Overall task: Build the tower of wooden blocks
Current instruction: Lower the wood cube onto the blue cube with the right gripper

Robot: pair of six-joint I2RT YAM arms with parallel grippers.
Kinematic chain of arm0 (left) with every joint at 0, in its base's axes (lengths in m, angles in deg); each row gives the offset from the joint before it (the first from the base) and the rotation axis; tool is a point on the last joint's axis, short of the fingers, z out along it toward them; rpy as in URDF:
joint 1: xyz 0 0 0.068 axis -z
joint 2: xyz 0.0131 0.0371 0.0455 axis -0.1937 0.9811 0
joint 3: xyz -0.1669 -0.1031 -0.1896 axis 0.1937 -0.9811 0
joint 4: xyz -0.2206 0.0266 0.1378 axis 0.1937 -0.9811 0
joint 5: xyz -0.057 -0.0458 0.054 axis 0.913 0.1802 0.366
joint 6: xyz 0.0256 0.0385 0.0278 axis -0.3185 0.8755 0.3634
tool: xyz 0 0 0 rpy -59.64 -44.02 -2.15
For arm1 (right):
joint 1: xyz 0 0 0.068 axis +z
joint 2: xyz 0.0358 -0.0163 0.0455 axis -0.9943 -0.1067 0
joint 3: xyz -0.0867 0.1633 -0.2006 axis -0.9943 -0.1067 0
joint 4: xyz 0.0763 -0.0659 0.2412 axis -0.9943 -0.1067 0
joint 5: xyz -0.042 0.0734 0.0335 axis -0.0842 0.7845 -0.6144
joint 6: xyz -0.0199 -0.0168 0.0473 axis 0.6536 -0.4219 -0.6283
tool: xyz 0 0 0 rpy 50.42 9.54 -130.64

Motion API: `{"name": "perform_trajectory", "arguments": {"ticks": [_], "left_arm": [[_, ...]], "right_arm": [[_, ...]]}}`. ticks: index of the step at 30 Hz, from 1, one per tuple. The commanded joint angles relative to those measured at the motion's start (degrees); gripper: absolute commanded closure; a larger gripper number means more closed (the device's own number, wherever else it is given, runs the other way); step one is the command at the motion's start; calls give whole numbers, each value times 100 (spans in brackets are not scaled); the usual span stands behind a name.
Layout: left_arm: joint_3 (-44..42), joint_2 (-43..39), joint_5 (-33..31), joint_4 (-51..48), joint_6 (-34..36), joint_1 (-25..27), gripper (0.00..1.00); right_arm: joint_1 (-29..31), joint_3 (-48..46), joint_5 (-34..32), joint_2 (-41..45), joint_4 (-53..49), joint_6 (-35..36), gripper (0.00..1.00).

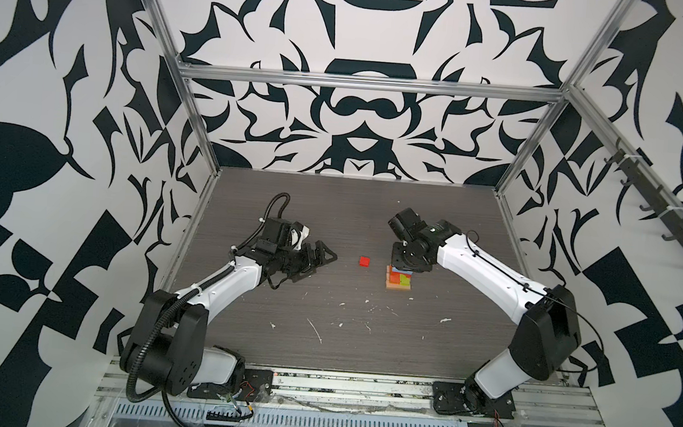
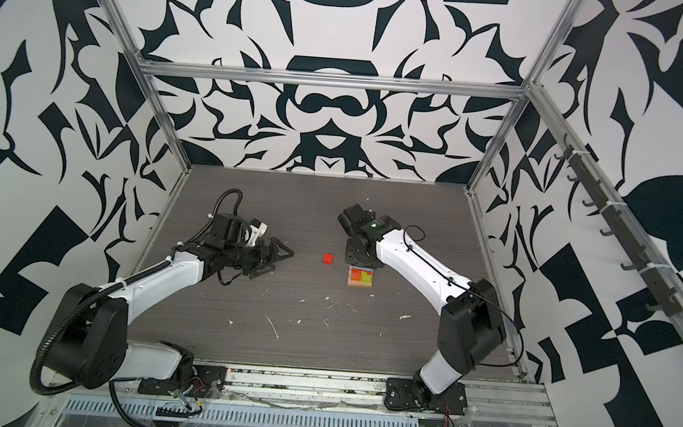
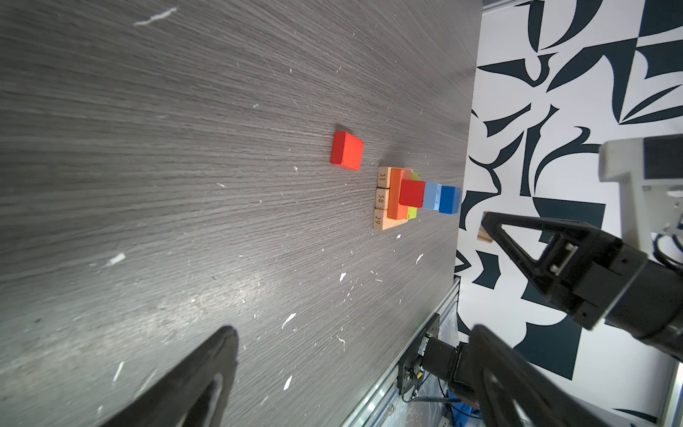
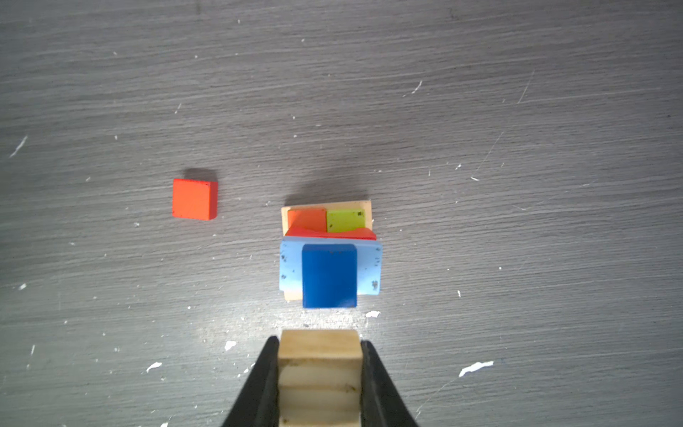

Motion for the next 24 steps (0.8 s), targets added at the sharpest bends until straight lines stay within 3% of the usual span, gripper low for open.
{"name": "perform_trajectory", "arguments": {"ticks": [1,8,24], "left_arm": [[61,10,11,34,-29,22,0],[68,-7,-17,8,-29,30,0],[66,27,-53,17,-39,38,0]], "right_arm": [[-88,-71,-20,131,149,81,72],[-221,-139,218,28,291,221,72],[-229,129,-124,-296,211,434,72]]}}
